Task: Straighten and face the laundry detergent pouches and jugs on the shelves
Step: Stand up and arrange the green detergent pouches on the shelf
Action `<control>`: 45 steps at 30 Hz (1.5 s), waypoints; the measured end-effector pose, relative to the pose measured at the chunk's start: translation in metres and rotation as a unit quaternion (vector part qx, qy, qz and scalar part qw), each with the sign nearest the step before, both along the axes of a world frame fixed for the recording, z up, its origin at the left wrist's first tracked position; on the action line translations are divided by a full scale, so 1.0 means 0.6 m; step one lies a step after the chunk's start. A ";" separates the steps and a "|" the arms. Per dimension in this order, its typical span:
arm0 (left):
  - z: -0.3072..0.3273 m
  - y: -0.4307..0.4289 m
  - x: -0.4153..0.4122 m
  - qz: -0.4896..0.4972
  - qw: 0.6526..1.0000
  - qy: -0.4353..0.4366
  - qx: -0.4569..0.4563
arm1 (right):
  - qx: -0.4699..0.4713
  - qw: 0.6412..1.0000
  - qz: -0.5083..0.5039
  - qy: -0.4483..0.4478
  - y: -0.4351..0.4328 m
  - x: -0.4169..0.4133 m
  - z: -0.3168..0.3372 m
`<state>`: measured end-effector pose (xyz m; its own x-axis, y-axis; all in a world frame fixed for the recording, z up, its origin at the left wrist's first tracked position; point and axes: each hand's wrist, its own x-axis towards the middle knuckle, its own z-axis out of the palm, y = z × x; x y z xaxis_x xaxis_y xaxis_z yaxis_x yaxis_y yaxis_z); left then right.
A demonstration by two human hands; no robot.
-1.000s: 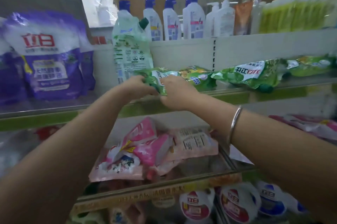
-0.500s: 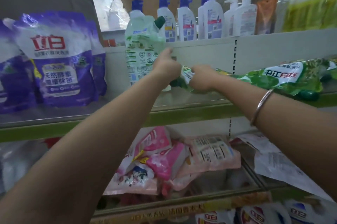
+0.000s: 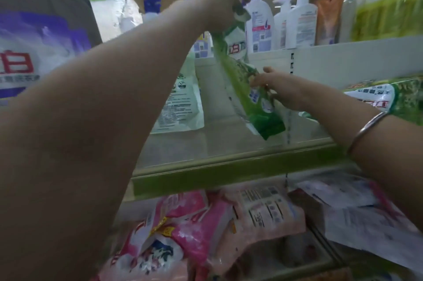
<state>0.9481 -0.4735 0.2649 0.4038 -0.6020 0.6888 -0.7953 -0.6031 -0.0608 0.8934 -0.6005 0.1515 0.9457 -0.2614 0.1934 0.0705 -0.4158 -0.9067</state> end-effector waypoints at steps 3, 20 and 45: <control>0.005 -0.008 0.028 0.042 0.994 -0.089 0.042 | 0.002 1.000 0.020 0.001 0.004 0.034 -0.014; -0.032 -0.059 0.092 0.082 0.962 -0.261 0.007 | -0.035 0.964 -0.260 -0.030 0.097 0.150 -0.032; -0.196 -0.031 0.147 0.112 0.977 -0.177 -0.038 | -0.362 0.913 -0.169 0.079 0.066 0.185 -0.068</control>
<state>1.0361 -0.4924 0.1471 0.2478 -0.4671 0.8487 -0.5795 -0.7735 -0.2565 1.0041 -0.5608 0.1110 0.8659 -0.4012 0.2987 -0.2810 -0.8842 -0.3731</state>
